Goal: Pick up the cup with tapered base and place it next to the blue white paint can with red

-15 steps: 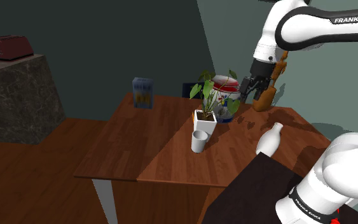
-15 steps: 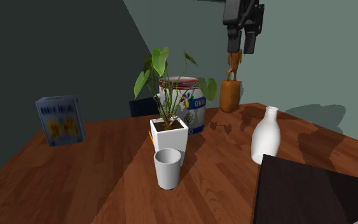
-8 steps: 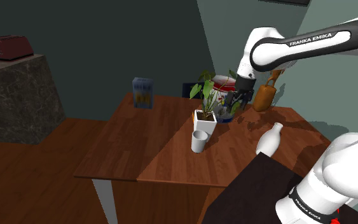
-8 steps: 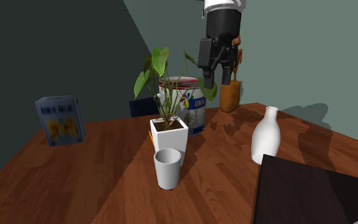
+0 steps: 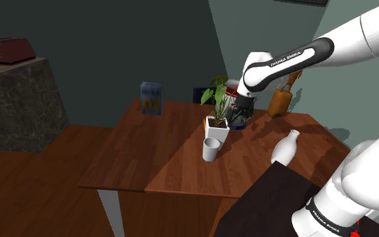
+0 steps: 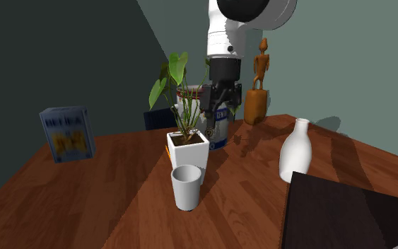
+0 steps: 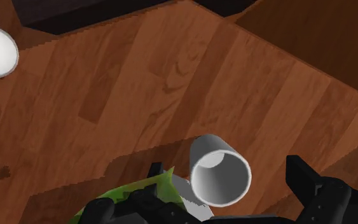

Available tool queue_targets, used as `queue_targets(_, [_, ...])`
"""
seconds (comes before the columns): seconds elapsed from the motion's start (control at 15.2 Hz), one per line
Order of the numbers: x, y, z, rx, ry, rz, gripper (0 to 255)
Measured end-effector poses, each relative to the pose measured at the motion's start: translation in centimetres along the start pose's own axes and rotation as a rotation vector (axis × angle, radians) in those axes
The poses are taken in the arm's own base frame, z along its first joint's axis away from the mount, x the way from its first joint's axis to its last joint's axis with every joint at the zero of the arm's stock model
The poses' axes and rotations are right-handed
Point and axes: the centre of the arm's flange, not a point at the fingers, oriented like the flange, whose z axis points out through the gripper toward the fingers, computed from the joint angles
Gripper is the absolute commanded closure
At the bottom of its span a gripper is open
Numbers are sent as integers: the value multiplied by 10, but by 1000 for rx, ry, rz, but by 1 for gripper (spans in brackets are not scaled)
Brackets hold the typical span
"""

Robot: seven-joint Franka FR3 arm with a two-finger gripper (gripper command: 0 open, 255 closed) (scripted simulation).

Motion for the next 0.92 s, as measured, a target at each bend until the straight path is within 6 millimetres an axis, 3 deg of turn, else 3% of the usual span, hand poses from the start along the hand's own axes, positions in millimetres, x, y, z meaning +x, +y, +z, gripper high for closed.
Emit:
queue_targets(0.73, [85,24,121,24,-17,20,0])
queue_targets(0.92, [116,30,122,31,51,28,0])
